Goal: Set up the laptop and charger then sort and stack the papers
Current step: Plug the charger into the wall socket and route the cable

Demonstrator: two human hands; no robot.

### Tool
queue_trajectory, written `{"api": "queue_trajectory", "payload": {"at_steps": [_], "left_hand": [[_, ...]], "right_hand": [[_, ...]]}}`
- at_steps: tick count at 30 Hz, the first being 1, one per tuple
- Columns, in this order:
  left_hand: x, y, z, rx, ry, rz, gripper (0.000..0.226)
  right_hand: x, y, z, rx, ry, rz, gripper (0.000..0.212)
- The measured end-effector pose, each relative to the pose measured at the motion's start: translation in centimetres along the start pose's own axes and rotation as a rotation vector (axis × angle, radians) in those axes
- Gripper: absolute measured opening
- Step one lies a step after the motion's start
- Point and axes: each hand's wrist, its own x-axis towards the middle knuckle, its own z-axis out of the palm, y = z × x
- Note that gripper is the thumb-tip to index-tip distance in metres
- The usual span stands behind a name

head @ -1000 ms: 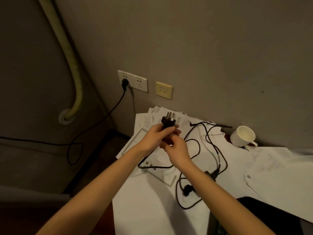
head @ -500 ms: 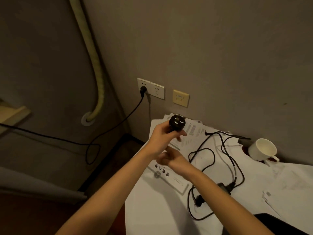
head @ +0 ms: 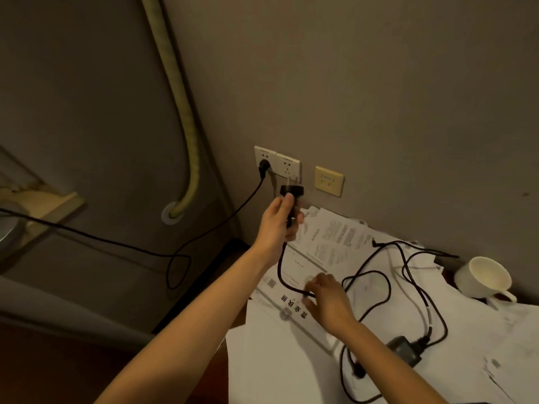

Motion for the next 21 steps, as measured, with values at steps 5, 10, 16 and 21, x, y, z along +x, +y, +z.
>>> {"api": "queue_trajectory", "payload": {"at_steps": [5, 10, 16, 21], "left_hand": [[7.4, -0.3, -4.6, 0.087, 0.209, -0.237, 0.035], [14.3, -1.8, -7.4, 0.508, 0.142, -0.420, 0.039], [20.1, -3.7, -7.5, 0.454, 0.168, -0.502, 0.043], [24.7, -5.7, -7.8, 0.354, 0.211, -0.481, 0.045]], "right_hand": [[2.6, 1.1, -2.8, 0.267, -0.349, 0.293, 0.022], [6.0, -2.3, -5.7, 0.461, -0.165, 0.283, 0.023], [9.6, -3.3, -6.0, 0.546, -0.236, 0.332, 0.024], [12.2, -1.3, -3.8, 0.616, -0.169, 0.397, 0.022]]}}
